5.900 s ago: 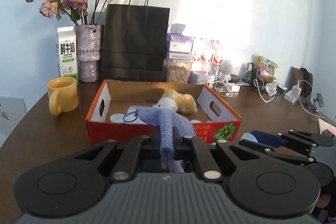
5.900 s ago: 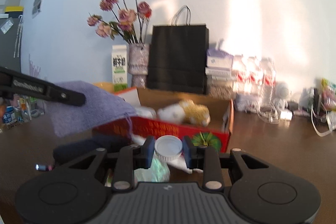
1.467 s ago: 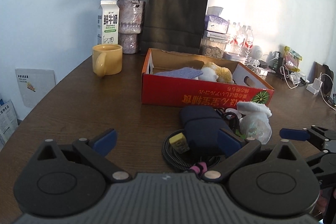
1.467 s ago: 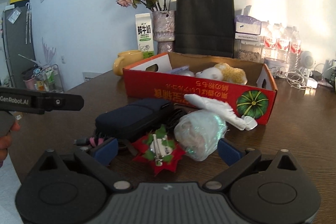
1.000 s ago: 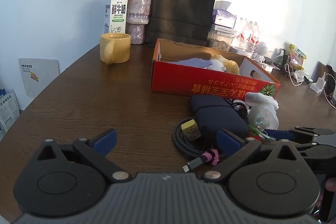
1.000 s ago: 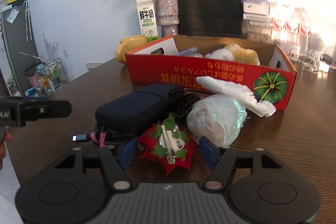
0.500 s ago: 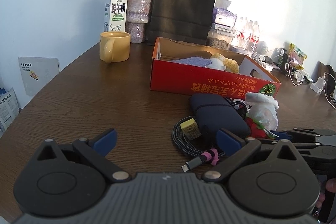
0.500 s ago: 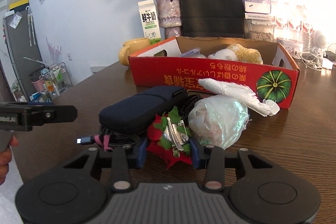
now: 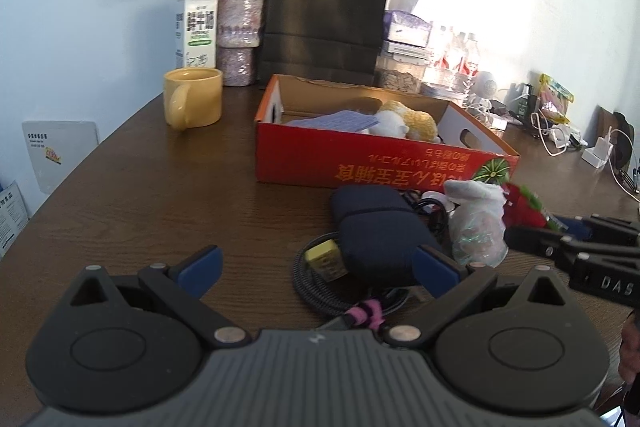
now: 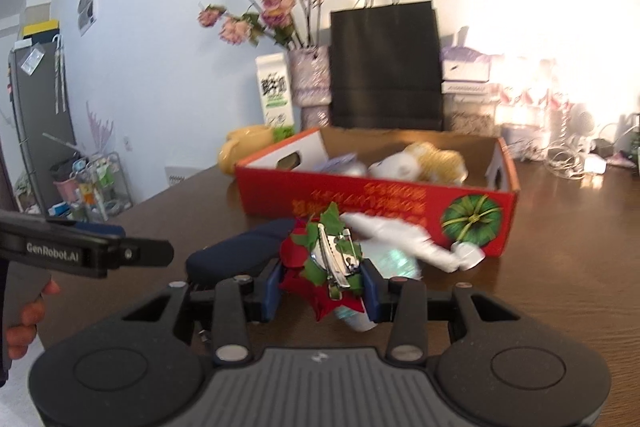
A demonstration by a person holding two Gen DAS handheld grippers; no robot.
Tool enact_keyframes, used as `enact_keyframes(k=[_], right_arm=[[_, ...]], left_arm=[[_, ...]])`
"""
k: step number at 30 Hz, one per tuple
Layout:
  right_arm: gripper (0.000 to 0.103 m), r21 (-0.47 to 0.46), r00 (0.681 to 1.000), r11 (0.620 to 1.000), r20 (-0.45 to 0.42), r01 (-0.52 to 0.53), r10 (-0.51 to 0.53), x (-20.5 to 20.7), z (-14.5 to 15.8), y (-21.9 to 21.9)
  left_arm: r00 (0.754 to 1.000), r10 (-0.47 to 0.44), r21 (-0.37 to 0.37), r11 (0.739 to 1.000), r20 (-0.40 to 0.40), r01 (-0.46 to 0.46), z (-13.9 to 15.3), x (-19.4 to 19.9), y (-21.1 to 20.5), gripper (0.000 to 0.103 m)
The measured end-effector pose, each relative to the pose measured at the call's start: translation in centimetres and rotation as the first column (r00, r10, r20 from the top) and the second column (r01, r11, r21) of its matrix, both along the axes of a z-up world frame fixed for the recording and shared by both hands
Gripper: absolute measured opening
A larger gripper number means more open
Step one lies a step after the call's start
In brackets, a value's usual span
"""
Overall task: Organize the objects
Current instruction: 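Grasp the navy zippered case with the left gripper while right holds the ornament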
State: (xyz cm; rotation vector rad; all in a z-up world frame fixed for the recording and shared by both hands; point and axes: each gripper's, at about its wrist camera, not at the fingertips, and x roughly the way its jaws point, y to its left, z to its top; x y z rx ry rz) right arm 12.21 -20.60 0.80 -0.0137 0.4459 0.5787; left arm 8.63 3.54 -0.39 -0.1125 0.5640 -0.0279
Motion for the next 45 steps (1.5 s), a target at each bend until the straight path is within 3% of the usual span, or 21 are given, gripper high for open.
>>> enact_keyframes(k=[18, 29, 35, 38, 45], right_arm=[[0.039, 0.003, 0.984, 0.991, 0.115, 0.136, -0.136, 5.9, 1.2, -3.9], [0.039, 0.011, 0.986, 0.99, 0.09, 0.138, -0.139, 6.6, -0.8, -4.4], [0.039, 0.006, 0.99, 0.995, 0.097, 0.103, -0.103, 6.2, -1.1, -4.0], [0.039, 0.012, 0.99, 0.994, 0.097, 0.105, -0.106, 6.1, -1.0, -4.1], [0.039, 0.011, 0.99, 0.995, 0.099, 0.095, -0.095, 6.0, -1.0, -4.1]], left_arm=[[0.995, -0.061, 0.052, 0.996, -0.084, 0.066, 0.2, 6.0, -4.8, 0.103], [0.978, -0.038, 0.063, 0.997, -0.205, 0.052, -1.3, 9.7, -5.5, 0.103], [0.972, -0.002, 0.066, 0.998, -0.234, 0.018, -1.7, 10.6, -5.8, 0.097], [0.967, -0.002, 0.056, 0.998, -0.255, 0.017, -2.0, 10.8, -5.8, 0.081], [0.97, -0.008, 0.063, 0.998, -0.242, 0.024, -2.0, 10.5, -6.1, 0.071]])
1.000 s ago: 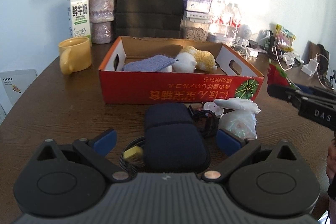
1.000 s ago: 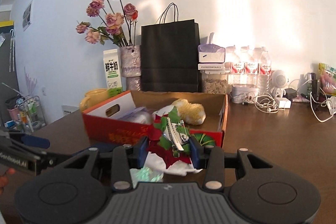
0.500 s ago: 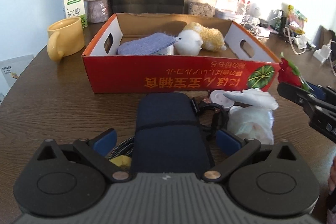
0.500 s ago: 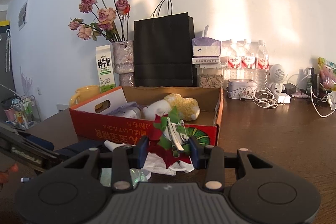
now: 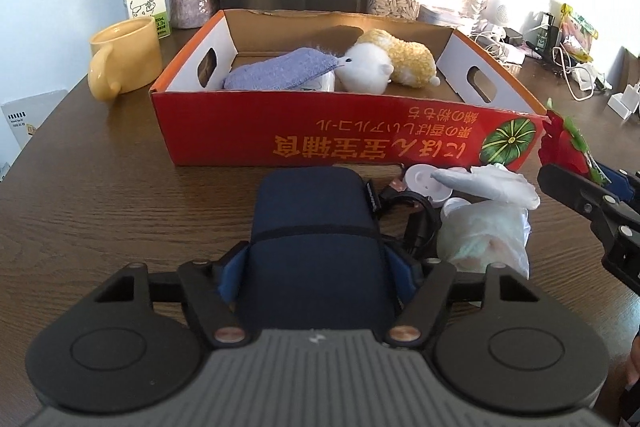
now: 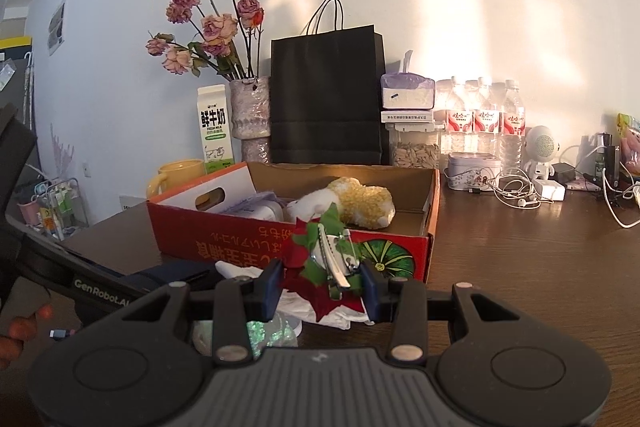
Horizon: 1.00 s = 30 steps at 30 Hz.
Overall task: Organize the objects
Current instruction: 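Grasp the navy zippered case with the left gripper while right holds the ornament, then carry the navy case and flower ornament over the cardboard box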
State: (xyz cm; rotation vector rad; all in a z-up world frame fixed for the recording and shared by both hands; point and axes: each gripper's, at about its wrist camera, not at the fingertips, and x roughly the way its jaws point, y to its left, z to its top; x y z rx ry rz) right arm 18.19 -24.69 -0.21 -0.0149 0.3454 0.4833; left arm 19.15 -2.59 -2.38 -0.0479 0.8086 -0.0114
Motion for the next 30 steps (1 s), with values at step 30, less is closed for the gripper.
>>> enact_keyframes(k=[30], right_arm=[[0.039, -0.084, 0.999, 0.997, 0.041, -0.003, 0.006, -1.2, 1.1, 2.0]], left_arm=[[0.97, -0.01, -0.105, 0.994, 0.243, 0.036, 5.7, -3.1, 1.8, 0.065]])
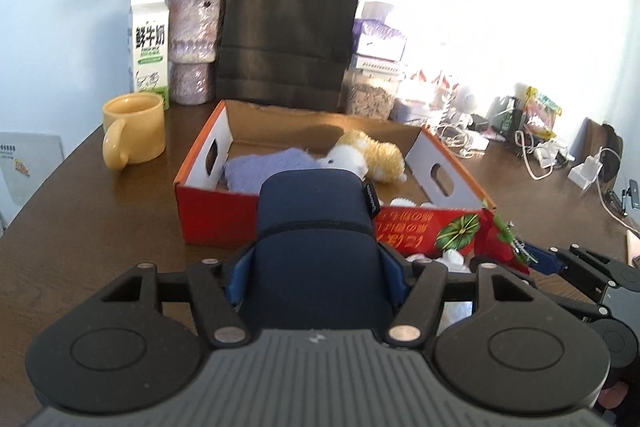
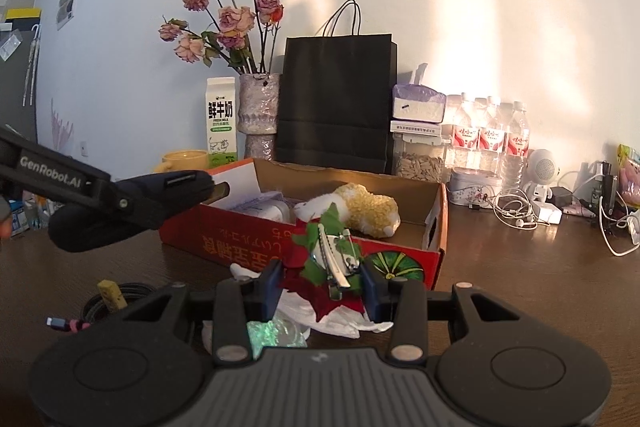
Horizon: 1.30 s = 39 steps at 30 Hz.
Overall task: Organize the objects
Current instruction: 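Carry the navy case and flower ornament over the cardboard box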
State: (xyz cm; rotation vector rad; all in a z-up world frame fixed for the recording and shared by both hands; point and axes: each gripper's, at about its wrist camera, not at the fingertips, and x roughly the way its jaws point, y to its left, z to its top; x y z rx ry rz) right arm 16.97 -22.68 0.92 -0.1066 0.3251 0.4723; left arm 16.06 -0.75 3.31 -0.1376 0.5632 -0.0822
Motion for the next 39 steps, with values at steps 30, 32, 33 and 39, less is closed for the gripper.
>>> enact_keyframes(k=[30, 32, 33, 39], right_arm=[[0.039, 0.032, 0.995, 0.995, -0.032, 0.092, -0.091, 13.9, 3.2, 3.6], [0.039, 0.035, 0.994, 0.995, -0.06, 0.091, -0.089, 14.8, 2.5, 3.3], [0.039, 0.033, 0.993, 0.995, -0.073, 0.091, -0.089, 15.2, 2.1, 3.1], [0.039, 0.029, 0.988, 0.995, -0.124, 0.1, -0.096, 16.6, 0.7, 2.5]], left_arm=[[0.99, 0.007, -0.021, 1.0, 0.138, -0.004, 1.0, 13.5, -2.9, 0.065], [0.991, 0.01, -0.018, 1.0, 0.13, -0.008, 0.5, 14.4, -3.1, 0.065], [0.992, 0.01, -0.018, 1.0, 0.123, -0.008, 0.2, 14.8, -3.1, 0.065], [0.998, 0.008, 0.016, 1.0, 0.07, -0.01, -1.7, 16.3, -2.9, 0.065]])
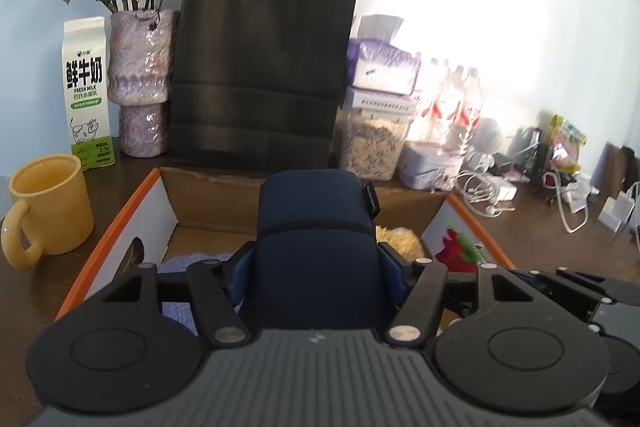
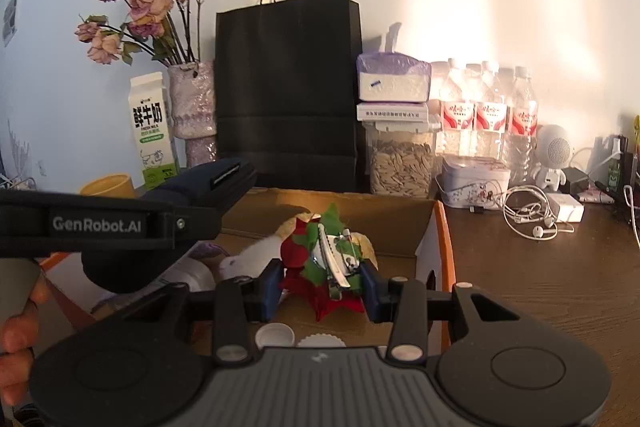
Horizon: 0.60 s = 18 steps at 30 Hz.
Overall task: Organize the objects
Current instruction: 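Lower the navy case and ornament into the box and open both grippers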
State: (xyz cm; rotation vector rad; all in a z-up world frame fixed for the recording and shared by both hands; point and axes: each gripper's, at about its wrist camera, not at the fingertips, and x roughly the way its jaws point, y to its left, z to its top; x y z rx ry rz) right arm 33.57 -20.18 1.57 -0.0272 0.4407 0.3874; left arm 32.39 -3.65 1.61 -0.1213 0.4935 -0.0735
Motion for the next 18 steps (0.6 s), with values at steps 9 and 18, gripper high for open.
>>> enact_keyframes(k=[9, 18], right_arm=[[0.062, -0.014, 1.0, 1.0, -0.021, 0.007, -0.008, 0.13, -0.68, 0.15], [0.103, -0.012, 1.0, 1.0, 0.003, 0.023, -0.023, -0.22, -0.44, -0.02]], left_arm=[[1.0, -0.006, 0.011, 1.0, -0.003, 0.006, -0.49, -0.09, -0.41, 0.083], [0.999, 0.011, 0.037, 0.999, 0.035, -0.012, 0.05, -0.74, -0.84, 0.103]])
